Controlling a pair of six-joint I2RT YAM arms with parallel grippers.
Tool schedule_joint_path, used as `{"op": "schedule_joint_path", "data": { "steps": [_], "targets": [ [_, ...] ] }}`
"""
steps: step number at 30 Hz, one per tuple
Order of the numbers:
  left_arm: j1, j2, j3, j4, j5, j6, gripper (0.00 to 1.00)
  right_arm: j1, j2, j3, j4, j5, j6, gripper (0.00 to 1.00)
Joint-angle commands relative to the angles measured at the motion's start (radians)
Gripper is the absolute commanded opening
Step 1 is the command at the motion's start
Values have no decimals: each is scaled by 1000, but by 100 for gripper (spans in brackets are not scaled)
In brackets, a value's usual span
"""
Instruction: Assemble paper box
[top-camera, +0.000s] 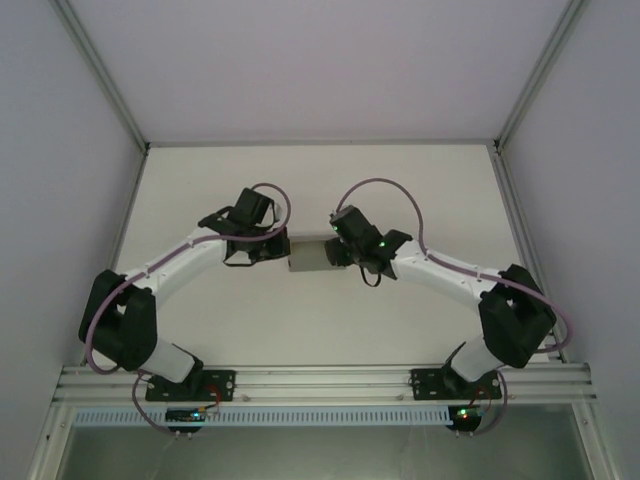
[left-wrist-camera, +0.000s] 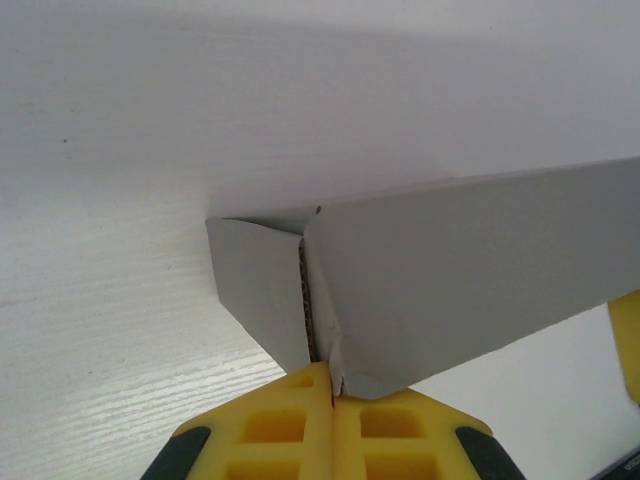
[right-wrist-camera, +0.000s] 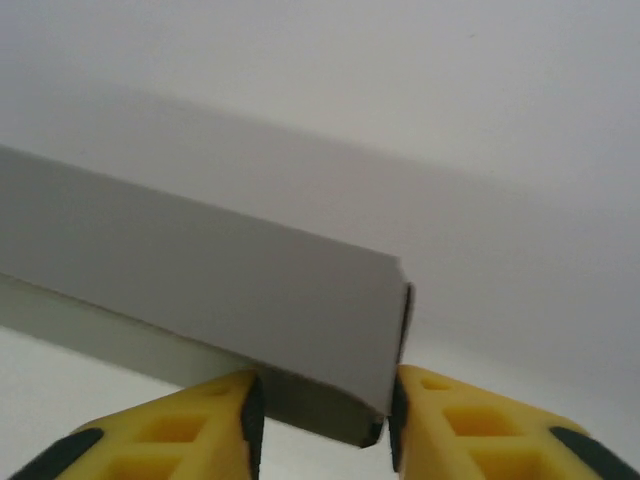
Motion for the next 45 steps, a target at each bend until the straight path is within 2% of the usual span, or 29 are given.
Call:
{"op": "schedule_joint_path", "data": {
  "steps": [1,4,9,17,20,24,27,29,34,40,42,45],
  "targets": [
    [-18,40,-34,-53,-13,5,0,-40,-55,0,66,-137,-33,56],
    [-19,40,-31,-53,-17,5,0,-73,-57,21,59,-136,-33,64],
    [-19,40,-24,-54,-22,7,0,-117,-36,36,40,-133,-8,64],
    [-19,40,-6,-65,-26,22,0,-159,18,-36,51,-142,70,45],
    [-19,29,16,-87,-23,44,13,-160,42,-59,52,-166,78,38],
    [-18,-12,56,-113,-22,78,34,-151,45,-102,67,-149,109,37],
    [-17,-50,80,-124,-26,97,46,-144,42,-136,86,-137,135,37],
    [-8,-72,90,-130,-32,97,58,-142,43,-149,90,-125,145,36],
    [30,-86,86,-106,-56,82,78,-125,30,-185,122,-101,137,34],
    [81,-21,62,31,62,46,80,-112,17,-270,256,-128,23,35],
    [92,10,56,61,105,37,78,-113,18,-286,278,-131,-9,35],
    [101,54,41,85,159,31,70,-104,14,-311,320,-78,-95,35]
  ]
}}
